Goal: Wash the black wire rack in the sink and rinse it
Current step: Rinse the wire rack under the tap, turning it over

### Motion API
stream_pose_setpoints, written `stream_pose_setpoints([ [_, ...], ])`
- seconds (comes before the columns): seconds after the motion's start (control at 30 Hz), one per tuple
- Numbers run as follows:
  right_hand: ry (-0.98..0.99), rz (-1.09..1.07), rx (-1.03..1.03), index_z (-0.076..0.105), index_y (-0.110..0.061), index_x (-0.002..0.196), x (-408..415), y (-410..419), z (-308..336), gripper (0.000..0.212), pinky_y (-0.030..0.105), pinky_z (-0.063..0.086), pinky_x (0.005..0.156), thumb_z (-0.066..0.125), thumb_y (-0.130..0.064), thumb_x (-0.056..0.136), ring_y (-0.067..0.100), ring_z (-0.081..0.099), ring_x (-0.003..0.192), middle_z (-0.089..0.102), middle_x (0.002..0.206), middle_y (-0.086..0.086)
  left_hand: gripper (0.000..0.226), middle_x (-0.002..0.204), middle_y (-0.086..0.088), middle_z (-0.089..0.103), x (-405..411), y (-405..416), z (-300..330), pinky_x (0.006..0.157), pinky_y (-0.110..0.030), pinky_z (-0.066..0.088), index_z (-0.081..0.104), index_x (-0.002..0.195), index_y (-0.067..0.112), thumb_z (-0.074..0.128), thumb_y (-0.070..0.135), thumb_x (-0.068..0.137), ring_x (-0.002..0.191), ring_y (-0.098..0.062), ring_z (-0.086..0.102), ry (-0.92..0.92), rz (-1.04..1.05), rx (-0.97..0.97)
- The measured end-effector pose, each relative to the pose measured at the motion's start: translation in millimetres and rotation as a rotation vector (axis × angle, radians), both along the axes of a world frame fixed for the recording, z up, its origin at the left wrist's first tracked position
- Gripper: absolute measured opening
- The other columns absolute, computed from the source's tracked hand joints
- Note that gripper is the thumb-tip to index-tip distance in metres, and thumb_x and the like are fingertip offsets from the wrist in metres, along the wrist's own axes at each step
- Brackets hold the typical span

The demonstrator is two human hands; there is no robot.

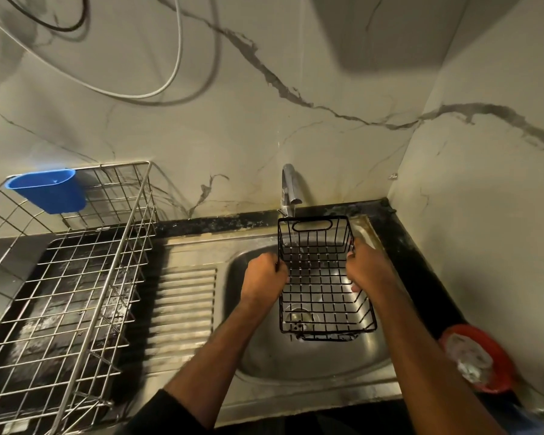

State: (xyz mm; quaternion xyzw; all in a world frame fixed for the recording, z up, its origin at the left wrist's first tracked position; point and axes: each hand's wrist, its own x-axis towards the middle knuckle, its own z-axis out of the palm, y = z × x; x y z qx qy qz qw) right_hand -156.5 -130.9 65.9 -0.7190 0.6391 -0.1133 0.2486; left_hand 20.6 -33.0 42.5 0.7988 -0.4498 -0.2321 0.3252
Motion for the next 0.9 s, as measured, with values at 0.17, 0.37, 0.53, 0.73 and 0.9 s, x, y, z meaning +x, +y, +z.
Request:
stream_pose_setpoints([
  [0.17, -0.002, -0.02, -0.025, 0.042, -0.016, 0.143, -2, 0, 3, 0.04, 0.039, 0.062, 0.067, 0.044, -0.018, 0.103, 0.022, 0.065, 0.082, 0.055, 0.095, 0.005, 0.024, 0.088, -0.007, 0.075, -1, -3, 1, 0.078, -0.037, 0.06, 0.068, 0.092, 0.007, 0.05, 0.017, 0.103, 0.08, -0.018, 0.071, 0.007, -0.024, 0.002],
  [0.37, 0.015, -0.014, -0.093, 0.044, -0.016, 0.14, -8, -3, 5, 0.041, 0.045, 0.062, 0.07, 0.049, -0.018, 0.1, 0.028, 0.07, 0.087, 0.066, 0.111, 0.016, 0.021, 0.092, -0.005, 0.074, -7, -4, 3, 0.082, -0.033, 0.059, 0.067, 0.099, 0.01, 0.049, 0.02, 0.105, 0.084, -0.014, 0.071, 0.06, -0.031, -0.01],
  [0.53, 0.007, -0.006, -0.107, 0.043, -0.016, 0.141, -13, -2, 2, 0.04, 0.046, 0.062, 0.071, 0.046, -0.019, 0.102, 0.026, 0.069, 0.081, 0.067, 0.103, 0.014, 0.023, 0.095, -0.007, 0.073, -10, -5, 0, 0.083, -0.038, 0.06, 0.067, 0.103, 0.007, 0.048, 0.021, 0.106, 0.085, -0.017, 0.071, 0.072, -0.017, -0.02],
  [0.73, 0.001, -0.022, -0.09, 0.039, -0.016, 0.146, -14, -5, 2, 0.043, 0.045, 0.063, 0.07, 0.044, -0.019, 0.103, 0.027, 0.07, 0.081, 0.067, 0.106, 0.017, 0.023, 0.094, -0.008, 0.073, -11, -8, -1, 0.086, -0.042, 0.059, 0.067, 0.103, 0.006, 0.049, 0.021, 0.105, 0.087, -0.021, 0.071, 0.062, -0.022, -0.027],
  [0.9, -0.038, -0.012, -0.106, 0.037, -0.019, 0.148, -13, -3, 0, 0.045, 0.041, 0.063, 0.061, 0.045, -0.023, 0.104, 0.023, 0.067, 0.078, 0.064, 0.102, 0.01, 0.022, 0.094, -0.006, 0.073, -9, -8, -1, 0.082, -0.036, 0.06, 0.066, 0.102, 0.009, 0.049, 0.021, 0.106, 0.085, -0.016, 0.071, 0.058, -0.008, -0.039],
])
